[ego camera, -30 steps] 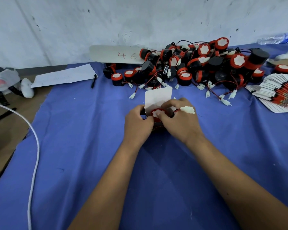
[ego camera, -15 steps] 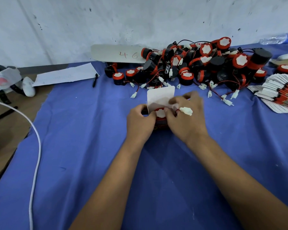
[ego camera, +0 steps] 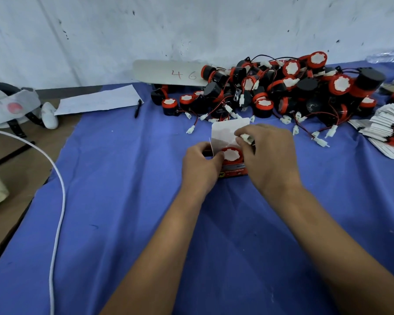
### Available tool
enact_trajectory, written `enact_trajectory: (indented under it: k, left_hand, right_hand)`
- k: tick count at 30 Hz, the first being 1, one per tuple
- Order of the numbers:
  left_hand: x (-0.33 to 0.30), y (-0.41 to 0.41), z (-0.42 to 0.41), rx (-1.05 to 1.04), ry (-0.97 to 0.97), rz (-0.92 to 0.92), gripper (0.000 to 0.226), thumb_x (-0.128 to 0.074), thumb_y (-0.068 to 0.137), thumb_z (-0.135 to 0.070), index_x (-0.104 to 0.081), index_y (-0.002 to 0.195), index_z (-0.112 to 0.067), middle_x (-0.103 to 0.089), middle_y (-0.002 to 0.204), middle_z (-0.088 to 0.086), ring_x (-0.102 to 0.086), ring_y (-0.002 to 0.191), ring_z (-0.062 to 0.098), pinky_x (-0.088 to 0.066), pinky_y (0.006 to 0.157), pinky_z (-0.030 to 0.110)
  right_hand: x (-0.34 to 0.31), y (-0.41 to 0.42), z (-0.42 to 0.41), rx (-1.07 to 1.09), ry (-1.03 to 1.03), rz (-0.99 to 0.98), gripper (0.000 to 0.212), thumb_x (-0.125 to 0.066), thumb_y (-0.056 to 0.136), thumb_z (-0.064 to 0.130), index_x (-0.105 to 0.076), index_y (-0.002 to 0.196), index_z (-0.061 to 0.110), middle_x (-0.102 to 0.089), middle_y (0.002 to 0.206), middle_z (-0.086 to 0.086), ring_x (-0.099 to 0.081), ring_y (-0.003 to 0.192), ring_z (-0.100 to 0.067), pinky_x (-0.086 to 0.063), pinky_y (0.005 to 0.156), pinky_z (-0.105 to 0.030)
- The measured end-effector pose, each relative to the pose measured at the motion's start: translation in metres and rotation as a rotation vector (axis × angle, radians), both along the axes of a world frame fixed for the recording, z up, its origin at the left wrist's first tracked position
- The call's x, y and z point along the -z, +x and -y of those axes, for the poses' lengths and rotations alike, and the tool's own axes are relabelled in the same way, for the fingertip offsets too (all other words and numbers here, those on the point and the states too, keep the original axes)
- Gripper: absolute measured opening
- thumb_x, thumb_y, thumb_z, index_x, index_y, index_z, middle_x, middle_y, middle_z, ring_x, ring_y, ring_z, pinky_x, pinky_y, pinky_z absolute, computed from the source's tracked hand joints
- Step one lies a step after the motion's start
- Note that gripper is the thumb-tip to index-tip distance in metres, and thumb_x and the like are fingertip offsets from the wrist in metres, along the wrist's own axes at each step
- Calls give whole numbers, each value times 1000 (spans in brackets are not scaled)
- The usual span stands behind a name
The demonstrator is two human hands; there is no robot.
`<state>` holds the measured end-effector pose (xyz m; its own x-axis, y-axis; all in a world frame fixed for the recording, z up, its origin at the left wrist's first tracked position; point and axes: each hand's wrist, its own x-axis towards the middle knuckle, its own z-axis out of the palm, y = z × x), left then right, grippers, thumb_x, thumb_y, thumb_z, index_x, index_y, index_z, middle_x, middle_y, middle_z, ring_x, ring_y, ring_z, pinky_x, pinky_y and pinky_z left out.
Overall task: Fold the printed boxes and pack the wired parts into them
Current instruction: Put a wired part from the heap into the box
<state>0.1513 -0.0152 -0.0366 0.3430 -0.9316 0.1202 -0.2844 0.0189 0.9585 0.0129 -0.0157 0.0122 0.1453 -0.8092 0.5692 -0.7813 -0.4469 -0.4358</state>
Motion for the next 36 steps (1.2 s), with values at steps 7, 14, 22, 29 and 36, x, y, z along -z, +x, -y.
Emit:
enact_trajectory:
  k: [7,14,22,29,36]
  left_hand:
    - [-2,-3,-1,16,3,-46,20,-67,91,-12,-78,105,-20,-79,96,-2,-75,94,23,-62,87,50]
    - [0,-5,0,10,4,-3,3,-71,87,-25,-74,86,-26,-76,81,-8,-73,77,20,-63,75,51]
    - [3,-4,2,44,-33,15,11,-68,94,-27,-72,84,-26,-69,72,-10,-67,70,14,-58,68,38]
    - [0,-5,0,39,-58,78,31,-60,102,-35,-62,72,-29,-65,64,-13,-59,60,3,-46,58,22]
    - [0,-3,-2,73,-45,64,11,-62,97,-15,-73,94,-13,-73,81,-3,-63,69,10,-50,62,26]
  right_hand:
    - [7,20,-3,47,154,-335,23,-55,95,5,-69,108,18,-68,97,-5,-60,85,-21,-50,68,-32]
    - [13,21,-5,65,109,-343,17,-54,94,7,-68,98,15,-57,104,-9,-49,102,-24,-36,80,-27]
    - [15,23,1,72,100,-297,20,-50,101,16,-66,112,20,-64,100,-5,-55,87,-22,-31,69,-28]
    - [20,25,7,87,64,-215,32,-36,105,35,-59,98,14,-67,97,-4,-55,87,-25,-39,73,-38]
    - [24,22,13,-14,178,-261,50,-25,100,37,-71,90,22,-54,103,-2,-37,102,-23,-28,89,-38]
